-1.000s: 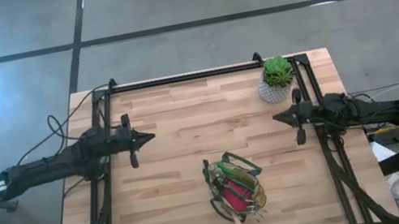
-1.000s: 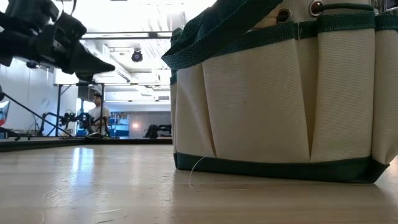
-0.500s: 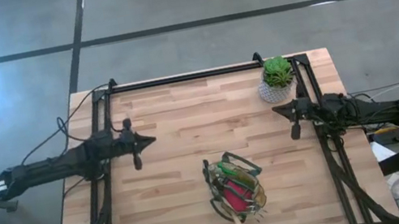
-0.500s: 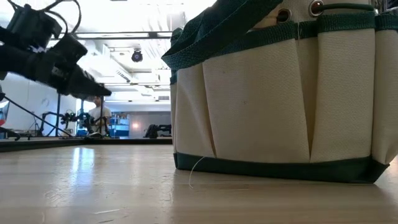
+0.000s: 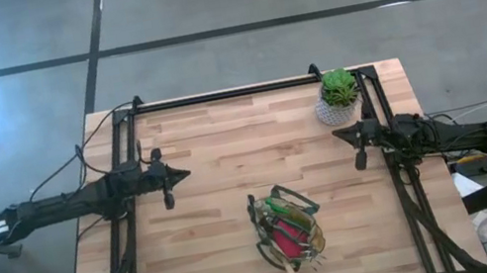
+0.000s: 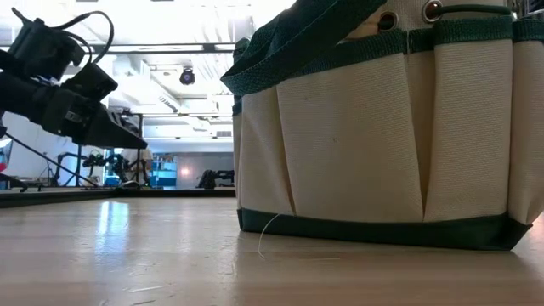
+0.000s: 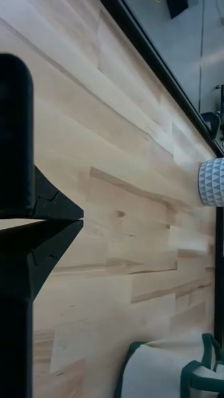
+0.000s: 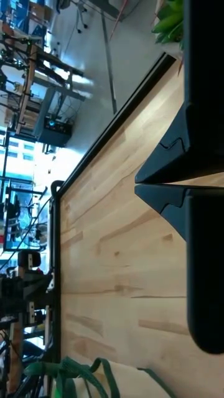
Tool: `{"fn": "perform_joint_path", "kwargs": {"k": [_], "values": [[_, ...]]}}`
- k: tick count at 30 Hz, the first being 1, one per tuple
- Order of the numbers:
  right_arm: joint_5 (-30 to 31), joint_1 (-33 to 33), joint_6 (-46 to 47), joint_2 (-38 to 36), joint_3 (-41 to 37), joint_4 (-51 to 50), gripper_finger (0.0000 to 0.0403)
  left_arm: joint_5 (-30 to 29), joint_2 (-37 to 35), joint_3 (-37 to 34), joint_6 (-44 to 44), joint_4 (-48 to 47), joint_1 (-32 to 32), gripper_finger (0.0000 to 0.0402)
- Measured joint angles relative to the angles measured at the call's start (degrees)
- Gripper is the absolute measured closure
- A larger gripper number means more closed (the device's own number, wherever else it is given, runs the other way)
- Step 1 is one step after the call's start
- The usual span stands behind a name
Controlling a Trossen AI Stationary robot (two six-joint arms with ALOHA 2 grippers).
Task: Pick & Place Garden tools in Gardening bag
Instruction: Return to Home Position
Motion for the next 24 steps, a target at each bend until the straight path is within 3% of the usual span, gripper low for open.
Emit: {"fn": "perform_joint_path", "kwargs": {"k": [24], "values": [[0.0,0.1,0.0,2.1,0.0,0.0,0.0394,0.1,0.1,-0.1,0.0,-0.2,0.0,0.0387]]}}
